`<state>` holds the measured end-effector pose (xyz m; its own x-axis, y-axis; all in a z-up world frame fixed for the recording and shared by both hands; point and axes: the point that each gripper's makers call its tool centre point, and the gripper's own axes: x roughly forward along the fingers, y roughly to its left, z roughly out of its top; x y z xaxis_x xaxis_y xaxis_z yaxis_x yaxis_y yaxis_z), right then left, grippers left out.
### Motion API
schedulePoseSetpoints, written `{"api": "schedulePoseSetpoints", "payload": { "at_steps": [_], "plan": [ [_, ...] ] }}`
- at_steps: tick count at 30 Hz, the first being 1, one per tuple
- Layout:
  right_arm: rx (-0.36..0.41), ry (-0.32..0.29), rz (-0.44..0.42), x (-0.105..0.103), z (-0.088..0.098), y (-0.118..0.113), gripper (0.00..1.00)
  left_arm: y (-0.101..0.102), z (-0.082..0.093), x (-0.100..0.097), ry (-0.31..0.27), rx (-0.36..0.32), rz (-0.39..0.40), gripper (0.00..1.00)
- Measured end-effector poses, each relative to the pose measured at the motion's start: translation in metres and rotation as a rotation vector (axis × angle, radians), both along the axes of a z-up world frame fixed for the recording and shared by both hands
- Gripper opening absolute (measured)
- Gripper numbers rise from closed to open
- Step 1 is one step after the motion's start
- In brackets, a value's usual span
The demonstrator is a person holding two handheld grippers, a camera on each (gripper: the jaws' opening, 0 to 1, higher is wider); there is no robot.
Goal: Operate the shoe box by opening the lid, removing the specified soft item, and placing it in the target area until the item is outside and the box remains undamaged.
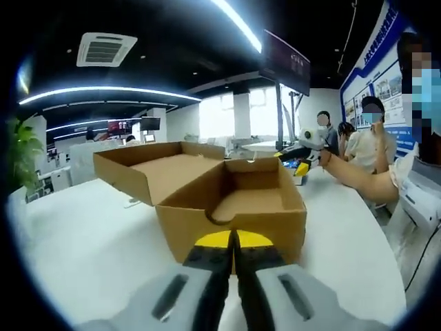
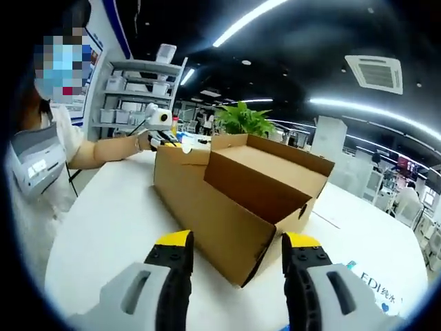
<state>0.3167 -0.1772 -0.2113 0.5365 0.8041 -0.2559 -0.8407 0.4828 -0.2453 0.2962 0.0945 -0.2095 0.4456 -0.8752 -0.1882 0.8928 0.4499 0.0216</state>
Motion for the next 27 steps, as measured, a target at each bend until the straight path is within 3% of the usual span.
{"api": "schedulePoseSetpoints", "payload": {
  "at_steps": [13, 27],
  "plan": [
    [0.014, 0.027, 0.087, -0.014, -0.003, 0.004, 0.47, 0.009, -0.003, 0.006, 0.020, -0.007, 0.035, 0.00],
    [0.039, 0.039, 0.140, -0.022, -0.001, 0.004, 0.35, 0.016, -0.005, 0.005, 0.037, -0.013, 0.035, 0.00]
  ]
}}
